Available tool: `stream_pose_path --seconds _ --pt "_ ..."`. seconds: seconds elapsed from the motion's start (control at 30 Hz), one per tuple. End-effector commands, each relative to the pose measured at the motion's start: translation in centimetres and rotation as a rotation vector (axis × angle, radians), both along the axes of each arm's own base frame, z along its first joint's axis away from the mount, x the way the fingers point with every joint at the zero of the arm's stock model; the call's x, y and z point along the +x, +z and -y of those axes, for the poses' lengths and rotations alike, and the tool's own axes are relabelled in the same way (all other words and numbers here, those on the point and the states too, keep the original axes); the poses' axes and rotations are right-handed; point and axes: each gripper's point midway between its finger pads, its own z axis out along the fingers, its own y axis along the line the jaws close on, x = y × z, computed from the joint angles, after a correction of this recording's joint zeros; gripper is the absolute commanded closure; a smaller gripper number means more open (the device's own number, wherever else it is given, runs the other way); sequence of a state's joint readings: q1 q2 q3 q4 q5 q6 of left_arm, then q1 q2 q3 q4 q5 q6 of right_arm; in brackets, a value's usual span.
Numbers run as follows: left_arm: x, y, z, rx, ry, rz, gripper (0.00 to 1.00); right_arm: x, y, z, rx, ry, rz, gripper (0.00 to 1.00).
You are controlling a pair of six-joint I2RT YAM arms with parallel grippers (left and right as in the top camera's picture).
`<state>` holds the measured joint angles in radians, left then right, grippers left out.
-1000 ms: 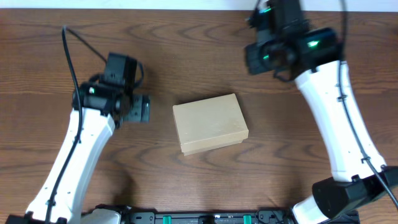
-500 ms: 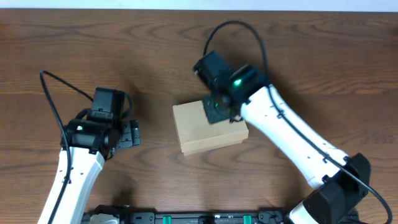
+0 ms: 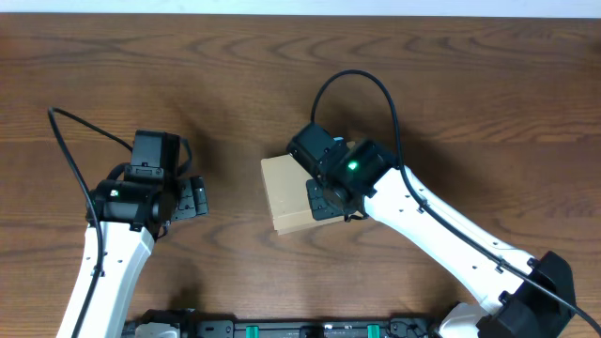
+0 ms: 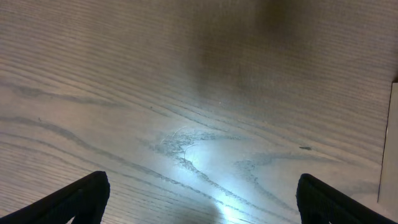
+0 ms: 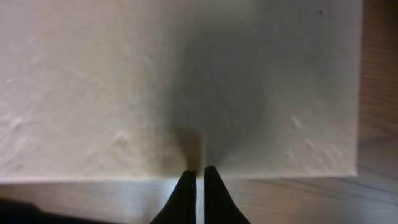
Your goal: Pack container
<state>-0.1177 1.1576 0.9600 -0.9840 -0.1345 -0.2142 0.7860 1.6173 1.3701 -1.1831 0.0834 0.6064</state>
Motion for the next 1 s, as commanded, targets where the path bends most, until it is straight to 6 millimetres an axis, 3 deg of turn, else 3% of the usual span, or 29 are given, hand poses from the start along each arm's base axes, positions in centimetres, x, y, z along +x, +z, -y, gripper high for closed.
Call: stream_pose_path --seconds 0.0,0.3,0.6,0.7,0.73,0.77,0.83,0.97 --pt "-0.2 0.0 -0.1 -0.011 0.023 0.003 0.05 -0.3 -1.6 1.0 -0.024 -0.038 -0.008 0.99" --pt "-0.4 -0.2 0.4 -0.038 0.014 -0.008 0.05 -1.2 -5.2 2.0 -0.05 -0.04 -0.035 0.99" --pt "-0.4 -0.2 0.4 -0.037 0.014 -0.009 0.05 0.0 -4.9 1.4 -0.013 -0.021 0.002 0.98" --pt "-0.2 -0.1 0.4 -0.038 0.014 0.001 0.05 1.7 -3.4 0.0 0.025 0.055 0.074 0.94" --pt "-0.1 -0.1 0.4 -0.038 0.014 0.005 0.05 2.6 -2.6 -0.4 0.037 0.076 0.11 0.88" --pt "0.0 0.0 0.3 -0.034 0.015 0.01 0.05 3.5 -1.6 -0.8 0.049 0.083 0.149 0.7" --pt "0.4 0.2 0.2 -0.029 0.017 0.028 0.05 5.8 0.5 -1.0 0.064 0.069 0.24 0.6" --pt "1.9 0.9 -0.4 0.01 0.031 0.098 0.05 11.0 4.6 1.5 0.055 -0.043 0.4 0.5"
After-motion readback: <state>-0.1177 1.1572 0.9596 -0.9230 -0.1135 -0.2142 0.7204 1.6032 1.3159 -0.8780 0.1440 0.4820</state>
